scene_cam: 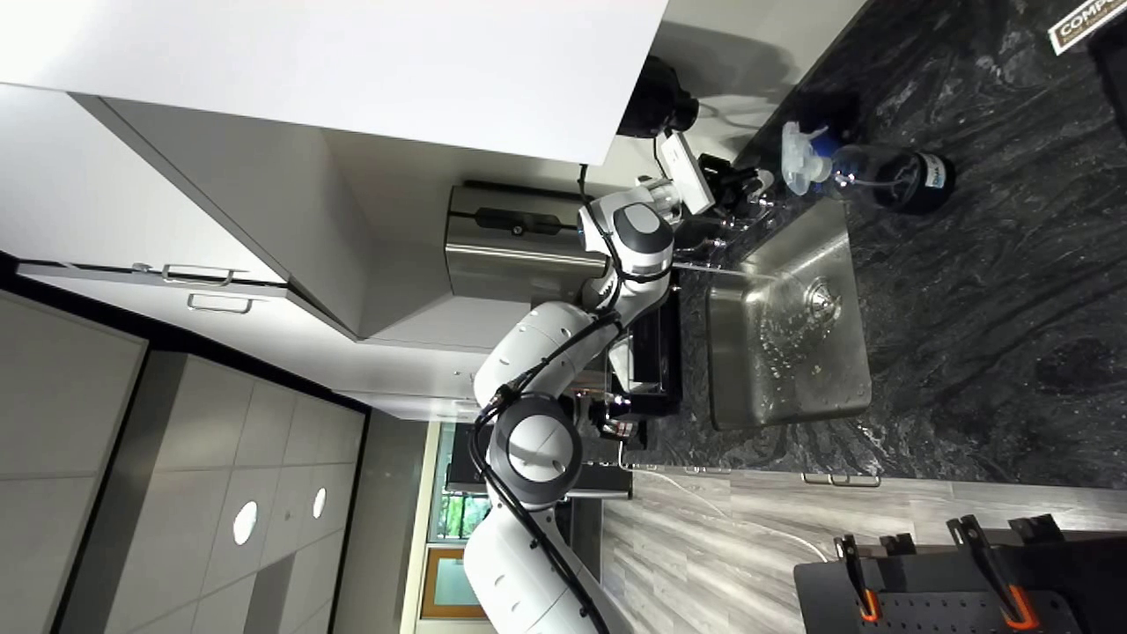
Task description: Open the right handle of the tap, then close it
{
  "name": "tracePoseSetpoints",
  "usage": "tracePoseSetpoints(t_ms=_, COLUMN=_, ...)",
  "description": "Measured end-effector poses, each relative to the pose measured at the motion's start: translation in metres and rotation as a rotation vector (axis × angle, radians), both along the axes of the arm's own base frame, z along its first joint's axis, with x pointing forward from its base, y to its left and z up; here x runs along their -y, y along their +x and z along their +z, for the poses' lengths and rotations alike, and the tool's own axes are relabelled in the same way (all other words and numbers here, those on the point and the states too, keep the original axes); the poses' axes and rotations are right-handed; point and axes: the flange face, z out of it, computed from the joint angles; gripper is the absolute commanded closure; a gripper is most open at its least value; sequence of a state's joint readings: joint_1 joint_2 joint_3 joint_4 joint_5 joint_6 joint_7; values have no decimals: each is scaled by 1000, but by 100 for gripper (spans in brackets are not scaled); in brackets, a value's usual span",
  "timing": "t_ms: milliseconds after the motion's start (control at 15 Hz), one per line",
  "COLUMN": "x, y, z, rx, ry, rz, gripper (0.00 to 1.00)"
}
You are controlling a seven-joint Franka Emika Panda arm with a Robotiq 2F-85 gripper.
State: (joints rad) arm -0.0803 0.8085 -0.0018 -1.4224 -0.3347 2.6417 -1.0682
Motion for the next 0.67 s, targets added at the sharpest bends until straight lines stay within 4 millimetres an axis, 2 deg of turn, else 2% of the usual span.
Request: tracePoseSetpoints(t_ms=667, x=2, y=4, z=-1, rx=22, ry=-6, rz=4, gripper=98)
